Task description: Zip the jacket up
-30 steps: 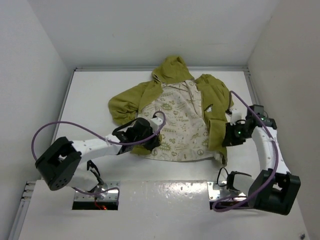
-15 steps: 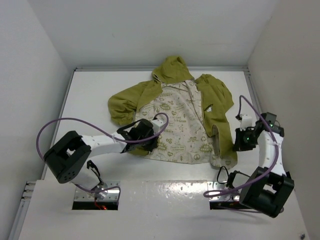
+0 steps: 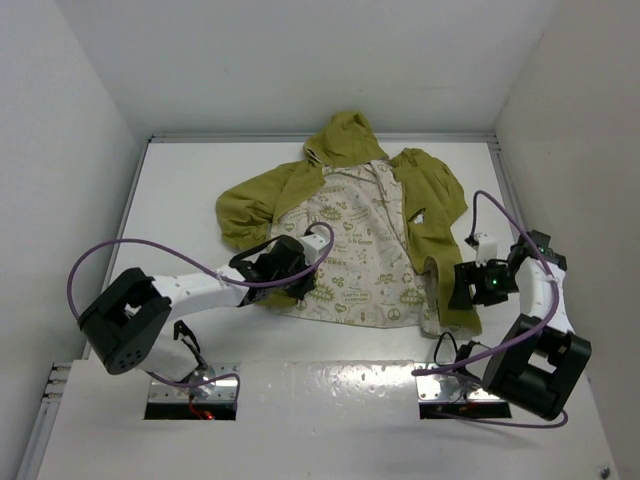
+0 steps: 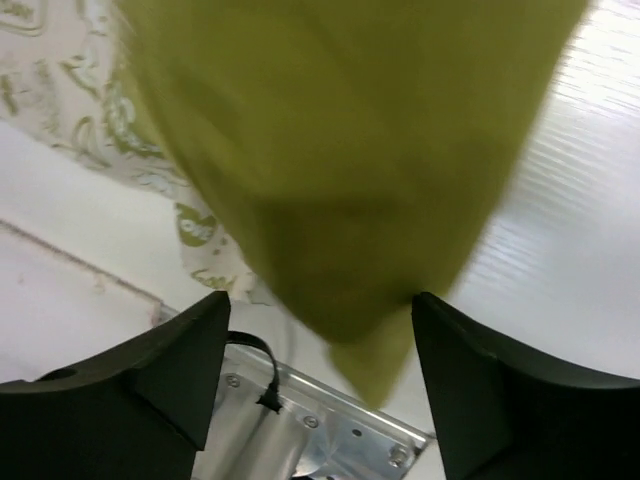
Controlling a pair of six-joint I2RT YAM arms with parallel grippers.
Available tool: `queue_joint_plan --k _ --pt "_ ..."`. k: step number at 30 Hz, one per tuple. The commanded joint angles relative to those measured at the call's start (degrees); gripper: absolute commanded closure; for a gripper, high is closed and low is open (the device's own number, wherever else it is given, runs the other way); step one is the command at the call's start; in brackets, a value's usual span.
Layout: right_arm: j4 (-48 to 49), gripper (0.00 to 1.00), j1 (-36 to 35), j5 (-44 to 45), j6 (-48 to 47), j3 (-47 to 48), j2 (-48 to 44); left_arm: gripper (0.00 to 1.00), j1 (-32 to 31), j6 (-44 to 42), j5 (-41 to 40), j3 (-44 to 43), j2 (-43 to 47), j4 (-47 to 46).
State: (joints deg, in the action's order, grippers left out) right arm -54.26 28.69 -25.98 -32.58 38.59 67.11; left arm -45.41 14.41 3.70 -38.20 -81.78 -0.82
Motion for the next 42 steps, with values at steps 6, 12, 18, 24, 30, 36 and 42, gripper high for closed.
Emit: queue_joint_plan --k 6,12,18,24,30,36,42 --pt "-4.6 0.14 -4.8 -5.2 2.1 1.7 1.7 1.0 0.6 -0.6 -0.1 -1.4 2.2 -0.9" --pt "2.1 0.15 -9.7 2.5 6.4 -3.3 -1.5 1.0 0.6 -0.6 -0.1 -0.8 2.8 -0.9" --pt "3.2 0.14 -10.4 7.9 1.6 -5.8 0.8 1.0 1.1 -0.6 -0.1 -0.8 3.3 -1.4" --pt "6.4 0.19 -10.7 6.9 2.9 -9.0 0.9 1.0 1.1 -0.6 0.4 -0.8 3.3 -1.4" --pt "8.3 0.27 -11.2 6.6 0.5 -11.9 0.7 1.0 1.1 -0.6 0.4 -0.8 3.3 -1.4" --pt "1.5 0.17 -9.2 -0.1 -3.8 -9.8 1.3 1.0 1.6 -0.6 0.4 -0.8 3.3 -1.9" --pt "-0.1 0.64 -6.8 -4.3 -4.3 -7.8 2.6 1.0 1.6 -0.6 0.4 -0.3 3.3 -1.9"
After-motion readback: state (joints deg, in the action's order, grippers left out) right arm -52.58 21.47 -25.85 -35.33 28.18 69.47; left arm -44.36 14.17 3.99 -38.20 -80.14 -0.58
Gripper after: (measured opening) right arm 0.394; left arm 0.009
